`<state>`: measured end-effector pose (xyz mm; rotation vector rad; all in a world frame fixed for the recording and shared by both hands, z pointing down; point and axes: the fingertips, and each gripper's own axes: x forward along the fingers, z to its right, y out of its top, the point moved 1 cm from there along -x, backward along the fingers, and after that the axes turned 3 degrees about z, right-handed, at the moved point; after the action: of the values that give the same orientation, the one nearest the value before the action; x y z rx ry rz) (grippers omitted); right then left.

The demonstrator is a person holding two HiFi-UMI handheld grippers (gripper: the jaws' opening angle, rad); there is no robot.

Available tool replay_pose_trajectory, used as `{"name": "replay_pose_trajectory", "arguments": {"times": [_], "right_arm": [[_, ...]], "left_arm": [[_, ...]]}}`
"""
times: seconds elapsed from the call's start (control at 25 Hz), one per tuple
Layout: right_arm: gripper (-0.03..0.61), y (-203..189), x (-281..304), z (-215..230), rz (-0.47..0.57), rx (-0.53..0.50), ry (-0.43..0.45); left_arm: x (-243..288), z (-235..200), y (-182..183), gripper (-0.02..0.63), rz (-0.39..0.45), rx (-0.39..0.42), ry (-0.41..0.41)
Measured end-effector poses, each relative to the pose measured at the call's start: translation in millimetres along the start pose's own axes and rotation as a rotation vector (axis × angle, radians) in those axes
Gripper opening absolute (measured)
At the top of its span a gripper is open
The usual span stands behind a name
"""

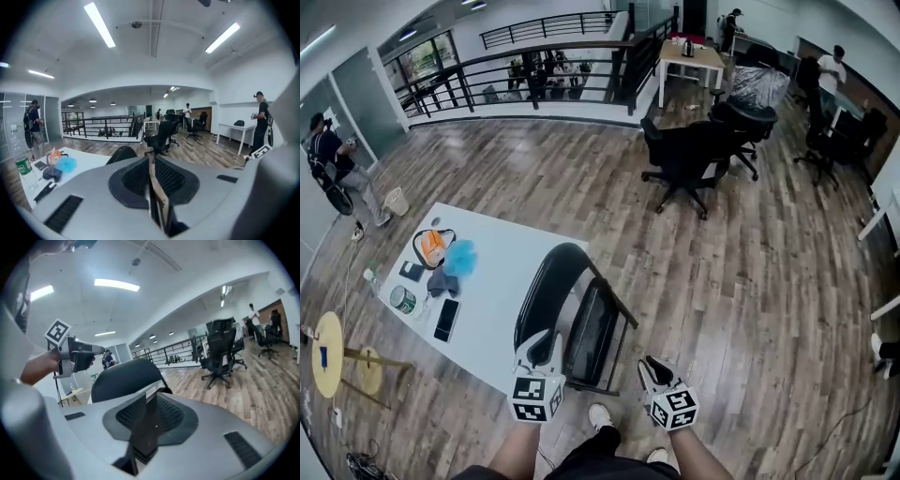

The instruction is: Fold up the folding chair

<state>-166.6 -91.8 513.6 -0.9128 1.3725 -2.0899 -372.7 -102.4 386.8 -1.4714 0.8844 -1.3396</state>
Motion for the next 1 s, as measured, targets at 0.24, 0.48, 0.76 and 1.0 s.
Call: {"name": "replay_pose_trajectory", "arguments": {"times": [0.24,0.48,0.76,1.0], "right_arm": [[0.015,38.4,-141.9,58.1,0.214,-0.213,-0.176],[0.014,31.0,-271.9,102.3,0.251,-0.228,-0.381],[0.014,30.7,-353.4,92.4,0.3,-0.251,-0.431],[0.014,36.0,-391.6,85.6,0.32,-0.288,-0.435]], "left_arm": [[-6.4,166.1,-21.7,0.005,0.11,-0.138,-0.213],[-45.5,312.6,-65.8,0.005,0.092,-0.09,-0.317],[-100.5,378.6,-47.7,0.005,0.147,-0.048,-0.36],[-132.6,398.9,-51.3,0.005,0.154,-0.061,-0.325]]}}
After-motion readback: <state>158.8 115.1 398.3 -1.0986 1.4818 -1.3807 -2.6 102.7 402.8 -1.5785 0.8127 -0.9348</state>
